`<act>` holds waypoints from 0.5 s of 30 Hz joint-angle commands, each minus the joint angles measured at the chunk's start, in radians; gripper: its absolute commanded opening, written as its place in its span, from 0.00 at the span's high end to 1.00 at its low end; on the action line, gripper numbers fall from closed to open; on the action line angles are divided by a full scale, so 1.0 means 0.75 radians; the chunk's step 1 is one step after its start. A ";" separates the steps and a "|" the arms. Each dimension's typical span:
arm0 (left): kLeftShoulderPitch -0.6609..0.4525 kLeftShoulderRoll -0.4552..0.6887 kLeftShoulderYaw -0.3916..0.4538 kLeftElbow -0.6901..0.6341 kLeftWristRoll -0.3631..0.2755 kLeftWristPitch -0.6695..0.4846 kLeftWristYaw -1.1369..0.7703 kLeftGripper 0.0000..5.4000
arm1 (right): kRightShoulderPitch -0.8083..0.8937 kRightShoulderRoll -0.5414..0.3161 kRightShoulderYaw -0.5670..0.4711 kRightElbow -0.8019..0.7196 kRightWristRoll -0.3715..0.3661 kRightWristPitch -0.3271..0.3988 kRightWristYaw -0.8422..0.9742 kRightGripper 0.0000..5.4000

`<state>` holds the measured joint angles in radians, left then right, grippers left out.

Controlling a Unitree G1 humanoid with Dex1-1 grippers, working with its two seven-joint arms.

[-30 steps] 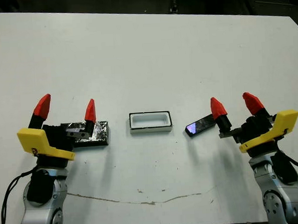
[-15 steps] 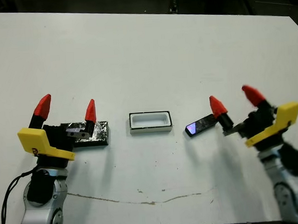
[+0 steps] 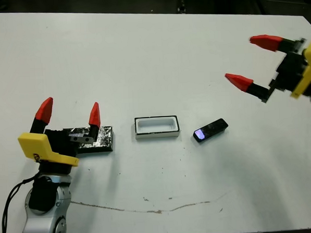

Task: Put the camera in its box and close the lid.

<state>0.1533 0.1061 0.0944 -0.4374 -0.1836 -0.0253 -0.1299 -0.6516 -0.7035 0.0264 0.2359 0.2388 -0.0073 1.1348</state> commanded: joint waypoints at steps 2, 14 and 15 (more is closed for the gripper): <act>0.006 0.000 0.000 -0.006 0.006 0.017 0.006 0.00 | -0.156 -0.038 0.152 0.116 -0.092 -0.020 0.229 0.00; 0.003 -0.003 -0.005 -0.008 0.002 0.028 0.009 0.00 | -0.446 0.038 0.529 0.378 -0.256 -0.204 0.640 0.00; 0.003 -0.001 -0.004 -0.006 0.004 0.026 0.007 0.00 | -0.450 0.042 0.547 0.382 -0.261 -0.230 0.640 0.00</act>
<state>0.1501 0.1058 0.0936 -0.4423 -0.1835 -0.0165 -0.1249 -0.9726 -0.6721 0.4117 0.5099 0.0613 -0.1476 1.6067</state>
